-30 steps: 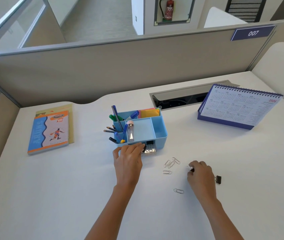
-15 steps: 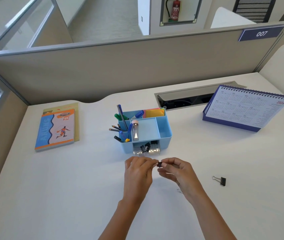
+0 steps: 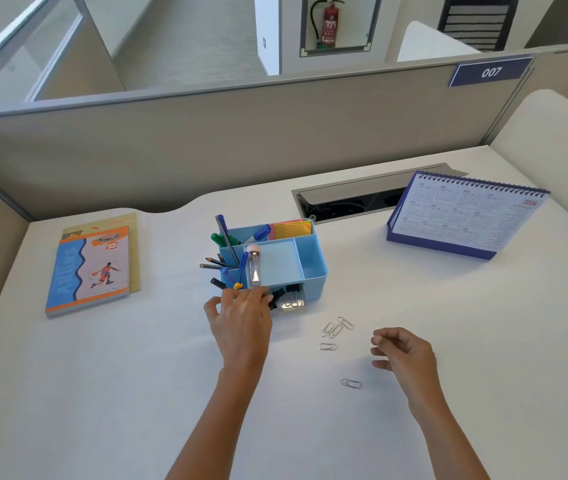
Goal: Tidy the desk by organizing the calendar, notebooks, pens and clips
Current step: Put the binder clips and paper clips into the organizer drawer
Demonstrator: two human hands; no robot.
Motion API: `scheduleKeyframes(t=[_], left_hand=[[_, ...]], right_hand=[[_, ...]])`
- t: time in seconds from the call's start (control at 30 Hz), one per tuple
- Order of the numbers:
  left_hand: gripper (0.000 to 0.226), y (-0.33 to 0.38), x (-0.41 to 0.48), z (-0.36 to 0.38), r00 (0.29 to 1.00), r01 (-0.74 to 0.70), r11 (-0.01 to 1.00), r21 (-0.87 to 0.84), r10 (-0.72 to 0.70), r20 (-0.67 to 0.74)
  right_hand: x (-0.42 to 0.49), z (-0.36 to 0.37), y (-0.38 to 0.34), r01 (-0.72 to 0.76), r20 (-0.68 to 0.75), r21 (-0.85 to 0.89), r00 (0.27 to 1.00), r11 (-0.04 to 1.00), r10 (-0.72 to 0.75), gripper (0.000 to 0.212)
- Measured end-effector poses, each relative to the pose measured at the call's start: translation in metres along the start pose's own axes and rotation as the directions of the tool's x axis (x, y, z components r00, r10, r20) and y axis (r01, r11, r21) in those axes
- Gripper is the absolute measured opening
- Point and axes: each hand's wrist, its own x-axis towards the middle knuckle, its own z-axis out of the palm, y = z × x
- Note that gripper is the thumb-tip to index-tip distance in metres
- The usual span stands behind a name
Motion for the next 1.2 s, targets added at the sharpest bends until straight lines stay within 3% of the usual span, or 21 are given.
scheduleKeyframes(t=[0.07, 0.13, 0.2, 0.33, 0.47, 0.57, 0.67, 0.77, 0.87, 0.93, 1.03, 1.2], left_hand=[[0.005, 0.001, -0.002, -0.001, 1.000, 0.011, 1.000, -0.006, -0.011, 0.002], [0.004, 0.000, -0.003, -0.001, 1.000, 0.011, 1.000, 0.004, -0.011, 0.004], [0.004, -0.004, -0.004, 0.001, 1.000, 0.017, 1.000, -0.001, -0.017, 0.006], [0.012, -0.010, -0.008, 0.007, 0.999, 0.022, 0.999, -0.044, -0.023, -0.034], [0.014, -0.014, -0.015, 0.009, 0.996, -0.017, 0.988, -0.151, 0.003, -0.087], [0.011, -0.014, -0.027, 0.007, 0.993, -0.065, 0.974, -0.216, 0.042, -0.109], [0.016, -0.006, -0.045, 0.005, 0.987, -0.143, 0.943, -0.301, 0.114, -0.111], [0.020, 0.004, -0.064, 0.006, 0.982, -0.168, 0.890, -0.424, 0.187, 0.003], [0.026, 0.008, -0.075, 0.007, 0.944, -0.198, 0.850, -0.489, 0.300, 0.139], [0.031, 0.005, -0.072, 0.006, 0.941, -0.180, 0.849, -0.497, 0.295, 0.163], [0.021, -0.004, -0.060, 0.001, 0.963, -0.157, 0.856, -0.493, 0.243, 0.116], [0.020, -0.010, -0.032, -0.007, 0.985, -0.168, 0.935, -0.312, 0.174, -0.010]], right_hand=[[0.005, -0.010, 0.008, 0.096, -0.125, -0.263, 0.983, 0.960, -0.133, 0.012], [0.010, -0.021, 0.015, 0.144, -0.179, -0.591, 0.936, 0.794, -0.303, 0.016], [0.017, -0.031, 0.024, 0.088, -0.162, -0.758, 0.934, 0.646, -0.318, 0.027], [0.020, -0.038, 0.031, -0.080, -0.179, -0.815, 0.977, 0.573, -0.119, 0.033], [0.018, -0.031, 0.037, 0.006, -0.138, -0.824, 0.968, 0.566, -0.211, 0.024], [0.014, -0.022, 0.032, 0.073, -0.078, -0.802, 0.971, 0.593, -0.225, 0.017], [0.002, 0.000, 0.019, 0.126, 0.007, -0.657, 0.987, 0.743, -0.161, 0.016], [-0.015, 0.033, 0.001, 0.166, 0.117, -0.438, 0.985, 0.883, -0.127, 0.014], [-0.026, 0.063, -0.014, 0.213, 0.219, -0.364, 0.966, 0.907, -0.139, 0.013], [-0.028, 0.074, -0.022, 0.246, 0.257, -0.360, 0.953, 0.900, -0.157, 0.014], [-0.024, 0.081, -0.029, 0.200, 0.288, -0.261, 0.950, 0.944, -0.122, 0.015], [-0.020, 0.095, -0.044, 0.140, 0.283, -0.027, 0.951, 0.990, -0.126, 0.006]])
